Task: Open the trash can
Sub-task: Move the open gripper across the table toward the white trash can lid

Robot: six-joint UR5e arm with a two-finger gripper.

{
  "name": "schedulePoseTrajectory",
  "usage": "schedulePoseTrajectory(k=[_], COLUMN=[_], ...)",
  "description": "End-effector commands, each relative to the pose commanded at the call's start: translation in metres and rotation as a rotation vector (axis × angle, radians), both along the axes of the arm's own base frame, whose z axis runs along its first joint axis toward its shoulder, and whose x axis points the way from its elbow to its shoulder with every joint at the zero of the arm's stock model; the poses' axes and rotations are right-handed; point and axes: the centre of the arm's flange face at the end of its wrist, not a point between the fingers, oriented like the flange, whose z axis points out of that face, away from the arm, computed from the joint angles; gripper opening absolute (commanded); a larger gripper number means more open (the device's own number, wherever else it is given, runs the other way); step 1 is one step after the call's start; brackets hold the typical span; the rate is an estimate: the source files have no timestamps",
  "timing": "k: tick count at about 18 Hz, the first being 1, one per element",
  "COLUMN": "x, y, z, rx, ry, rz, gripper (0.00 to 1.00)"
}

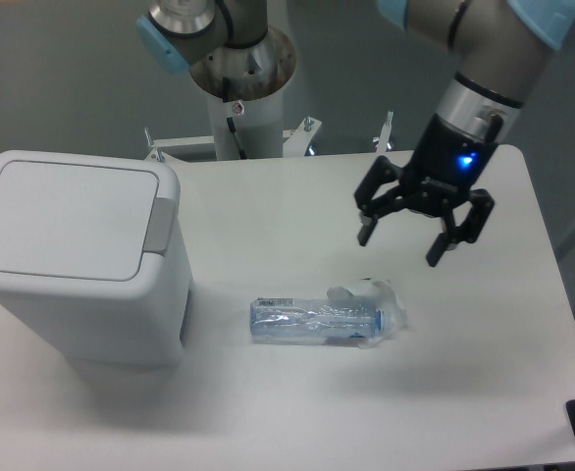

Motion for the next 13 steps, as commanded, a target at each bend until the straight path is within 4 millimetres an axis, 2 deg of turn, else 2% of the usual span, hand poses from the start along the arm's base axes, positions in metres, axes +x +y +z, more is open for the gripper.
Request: schedulePoseTrajectory(k=[2,4,6,13], x=[0.009,0.016,0.027,0.056], y=[0.01,0.011,0.01,0.021], z=[-0.01,-0.009,0.009,0.025], rx=[-0.016,-0.012,-0.007,-0.003], ry=[-0.029,-0.038,-0.038,-0.031], rz=[-0.001,-0.002,0.029,0.014], gripper=[1.0,1.0,1.0,1.0])
